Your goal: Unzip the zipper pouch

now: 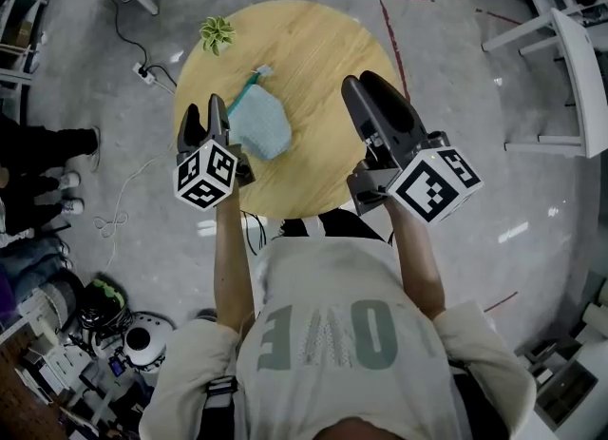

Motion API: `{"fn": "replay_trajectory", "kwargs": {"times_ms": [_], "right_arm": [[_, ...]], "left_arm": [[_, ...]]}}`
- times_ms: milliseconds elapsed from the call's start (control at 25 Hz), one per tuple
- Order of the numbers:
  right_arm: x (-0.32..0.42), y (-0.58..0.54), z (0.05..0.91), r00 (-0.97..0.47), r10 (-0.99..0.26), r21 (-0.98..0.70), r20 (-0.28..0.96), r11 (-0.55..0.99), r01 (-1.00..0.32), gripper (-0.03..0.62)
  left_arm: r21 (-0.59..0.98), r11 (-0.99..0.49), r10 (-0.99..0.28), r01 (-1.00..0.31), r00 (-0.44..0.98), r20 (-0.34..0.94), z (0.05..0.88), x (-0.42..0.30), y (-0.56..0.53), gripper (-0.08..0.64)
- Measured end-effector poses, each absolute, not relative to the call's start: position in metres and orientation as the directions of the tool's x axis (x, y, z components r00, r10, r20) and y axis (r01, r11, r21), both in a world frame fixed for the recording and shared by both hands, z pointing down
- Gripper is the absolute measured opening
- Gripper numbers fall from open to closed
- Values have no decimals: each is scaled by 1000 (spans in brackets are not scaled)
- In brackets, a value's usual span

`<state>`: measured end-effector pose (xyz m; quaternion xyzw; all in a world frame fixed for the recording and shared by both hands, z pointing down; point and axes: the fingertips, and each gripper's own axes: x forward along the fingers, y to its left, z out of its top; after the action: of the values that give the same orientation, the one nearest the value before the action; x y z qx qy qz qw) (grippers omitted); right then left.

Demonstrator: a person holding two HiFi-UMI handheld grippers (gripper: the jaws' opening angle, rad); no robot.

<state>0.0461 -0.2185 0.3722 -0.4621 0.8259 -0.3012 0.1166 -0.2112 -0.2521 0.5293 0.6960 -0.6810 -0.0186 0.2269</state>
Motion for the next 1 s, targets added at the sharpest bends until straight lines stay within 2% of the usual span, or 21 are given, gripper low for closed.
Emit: {"fn": "replay_trajectory", "kwargs": {"times_ms": [240, 480, 640, 1000], "right_arm": [[41, -223, 340, -529, -848, -492, 45, 442, -750, 161], [33, -219, 305, -527, -849, -381, -27, 497, -780, 110], [26, -216, 290, -517, -853, -306, -73, 513, -802, 72], [25, -200, 287, -469, -877, -196, -100, 480, -855, 31]], "left_arm": [[177, -100, -995, -979, 95, -36, 367, -198, -259, 193], [-23, -127, -951, -992, 128, -281, 242, -165, -220, 68], [-100, -152, -925, -983, 177, -335, 217, -145, -193, 38], [-133, -189, -924, -973, 222, -310, 228, -120, -164, 28]]}}
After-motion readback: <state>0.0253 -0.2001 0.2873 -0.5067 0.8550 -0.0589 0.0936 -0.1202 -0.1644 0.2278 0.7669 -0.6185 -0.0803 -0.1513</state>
